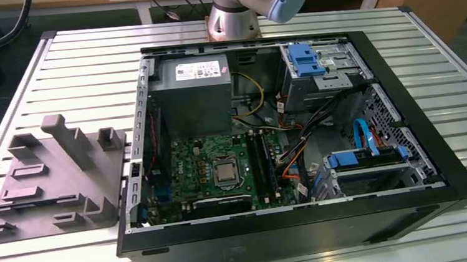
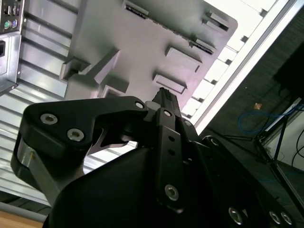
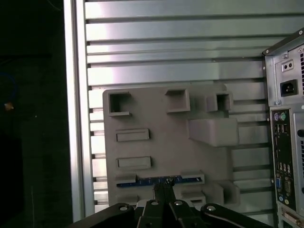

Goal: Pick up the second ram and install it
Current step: 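Reach for the second ram, then pick up the second ram and move it above second insertion slot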

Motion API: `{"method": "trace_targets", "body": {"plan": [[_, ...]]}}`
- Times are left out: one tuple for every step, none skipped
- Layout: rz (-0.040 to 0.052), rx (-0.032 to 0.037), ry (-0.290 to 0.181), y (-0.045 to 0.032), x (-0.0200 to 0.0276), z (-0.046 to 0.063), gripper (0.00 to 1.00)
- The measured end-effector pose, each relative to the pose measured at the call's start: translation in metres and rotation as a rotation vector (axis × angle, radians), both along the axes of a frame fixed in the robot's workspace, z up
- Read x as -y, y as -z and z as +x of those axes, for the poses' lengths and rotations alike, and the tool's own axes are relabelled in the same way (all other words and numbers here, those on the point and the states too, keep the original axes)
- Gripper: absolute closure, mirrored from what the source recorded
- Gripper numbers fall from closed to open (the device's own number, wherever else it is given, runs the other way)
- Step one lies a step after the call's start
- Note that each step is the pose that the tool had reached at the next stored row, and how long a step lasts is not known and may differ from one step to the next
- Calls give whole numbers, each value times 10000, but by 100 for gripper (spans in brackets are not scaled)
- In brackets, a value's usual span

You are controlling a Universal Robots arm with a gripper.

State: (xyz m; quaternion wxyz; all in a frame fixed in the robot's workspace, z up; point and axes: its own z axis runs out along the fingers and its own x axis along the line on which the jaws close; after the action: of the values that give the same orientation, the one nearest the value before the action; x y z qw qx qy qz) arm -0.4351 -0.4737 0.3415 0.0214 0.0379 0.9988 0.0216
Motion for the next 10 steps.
{"method": "trace_targets", "body": {"plan": [[0, -2, 1, 2, 21, 5, 90], [-1, -4, 0, 4, 39, 9, 90], [0, -4, -1, 6, 48, 13, 90], [0, -4, -1, 6, 48, 13, 90], [-1, -4, 0, 6, 48, 13, 90], [0, -4, -1, 6, 49, 16, 90], [-1, -4, 0, 6, 49, 17, 90], [-1, -4, 0, 6, 49, 18, 90], [-1, -4, 0, 6, 49, 18, 90], [-1, -4, 0, 6, 49, 18, 90]]}}
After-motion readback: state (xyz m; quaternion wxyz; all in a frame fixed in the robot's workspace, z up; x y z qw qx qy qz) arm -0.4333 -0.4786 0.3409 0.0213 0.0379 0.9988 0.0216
